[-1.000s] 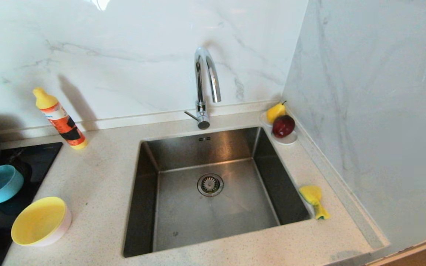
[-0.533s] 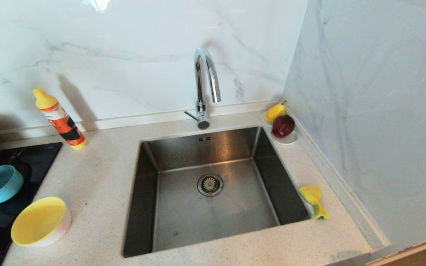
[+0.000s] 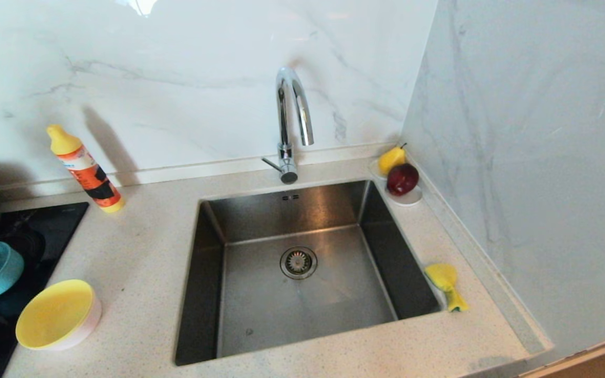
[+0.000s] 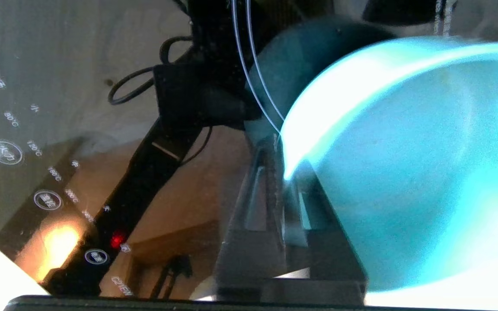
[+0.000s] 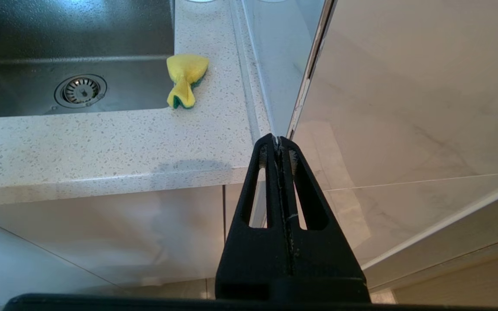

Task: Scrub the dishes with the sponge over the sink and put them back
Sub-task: Place the bowl on the bowl

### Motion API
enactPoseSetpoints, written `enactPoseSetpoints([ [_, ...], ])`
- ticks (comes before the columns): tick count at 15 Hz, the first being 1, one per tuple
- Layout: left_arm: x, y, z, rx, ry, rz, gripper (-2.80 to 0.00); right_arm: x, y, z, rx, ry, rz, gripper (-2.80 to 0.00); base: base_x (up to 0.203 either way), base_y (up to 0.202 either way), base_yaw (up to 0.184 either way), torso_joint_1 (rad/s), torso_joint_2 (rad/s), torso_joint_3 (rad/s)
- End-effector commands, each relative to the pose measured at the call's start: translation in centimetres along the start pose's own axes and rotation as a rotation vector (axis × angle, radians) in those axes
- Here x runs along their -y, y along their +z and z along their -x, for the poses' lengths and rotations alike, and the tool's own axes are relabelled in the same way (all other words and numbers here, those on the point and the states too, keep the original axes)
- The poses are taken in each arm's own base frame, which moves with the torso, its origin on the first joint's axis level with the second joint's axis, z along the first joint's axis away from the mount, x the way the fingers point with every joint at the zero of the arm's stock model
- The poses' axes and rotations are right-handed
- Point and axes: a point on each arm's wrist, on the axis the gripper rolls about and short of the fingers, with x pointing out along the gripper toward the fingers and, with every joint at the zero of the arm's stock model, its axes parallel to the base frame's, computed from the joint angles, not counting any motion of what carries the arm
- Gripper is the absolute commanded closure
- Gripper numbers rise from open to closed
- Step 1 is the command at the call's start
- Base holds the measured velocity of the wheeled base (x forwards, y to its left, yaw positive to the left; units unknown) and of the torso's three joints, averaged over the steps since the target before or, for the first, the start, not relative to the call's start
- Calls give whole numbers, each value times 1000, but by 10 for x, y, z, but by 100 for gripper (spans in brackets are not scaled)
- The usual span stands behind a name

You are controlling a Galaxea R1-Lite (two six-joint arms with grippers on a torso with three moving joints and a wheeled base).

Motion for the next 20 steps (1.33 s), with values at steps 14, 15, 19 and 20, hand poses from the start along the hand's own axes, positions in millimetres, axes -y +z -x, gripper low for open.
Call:
enactPoseSetpoints([
  [14, 26, -65, 102, -76, -125, -379, 0, 0, 0, 0, -1, 1, 1, 0, 0, 0, 0, 0, 0, 0],
  [15, 27, -74, 105, -90, -128, -436, 0, 0, 0, 0, -1, 0, 1, 0, 0, 0, 0, 0, 0, 0],
  [19, 27, -108, 102, -179, -118, -631, 0, 0, 0, 0, -1, 1, 1, 0, 0, 0, 0, 0, 0, 0],
  [20, 24, -112, 102, -194, -114, -665, 0, 0, 0, 0, -1, 1, 1, 0, 0, 0, 0, 0, 0, 0],
])
